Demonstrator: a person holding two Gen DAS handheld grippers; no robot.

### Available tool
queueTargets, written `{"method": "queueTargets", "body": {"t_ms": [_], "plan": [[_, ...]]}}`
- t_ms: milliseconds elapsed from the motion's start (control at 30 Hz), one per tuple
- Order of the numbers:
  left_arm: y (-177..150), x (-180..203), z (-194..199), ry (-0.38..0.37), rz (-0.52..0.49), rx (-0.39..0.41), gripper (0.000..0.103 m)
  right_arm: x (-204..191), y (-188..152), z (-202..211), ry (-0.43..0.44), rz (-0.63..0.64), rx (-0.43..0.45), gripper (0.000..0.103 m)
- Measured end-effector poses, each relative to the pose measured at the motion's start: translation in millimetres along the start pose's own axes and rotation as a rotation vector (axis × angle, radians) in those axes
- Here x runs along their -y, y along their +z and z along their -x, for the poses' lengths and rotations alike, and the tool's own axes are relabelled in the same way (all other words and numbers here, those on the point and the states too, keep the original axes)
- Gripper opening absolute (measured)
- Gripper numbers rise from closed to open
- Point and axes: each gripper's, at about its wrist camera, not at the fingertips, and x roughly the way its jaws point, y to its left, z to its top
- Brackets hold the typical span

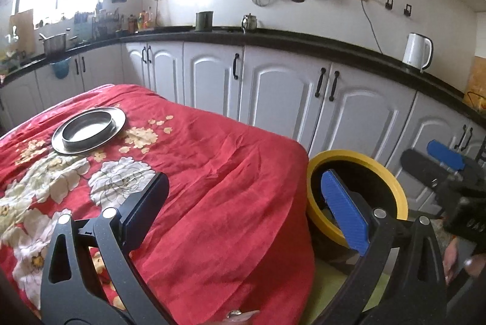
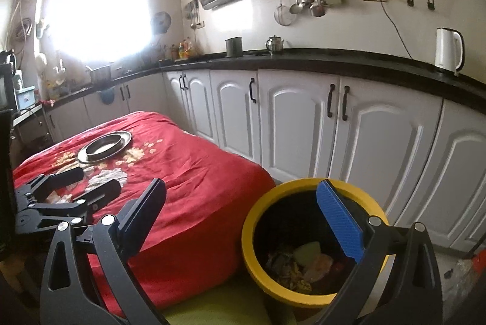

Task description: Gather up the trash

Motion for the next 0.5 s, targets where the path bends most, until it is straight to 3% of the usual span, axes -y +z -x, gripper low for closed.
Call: {"method": "queueTargets", "body": {"t_ms": [500], "plan": [[-2.3, 2.4, 12.4, -0.023, -0.002, 0.035, 0.092, -8.0, -9.1, -3.0, -0.015, 0.015, -0.034, 0.097]]}}
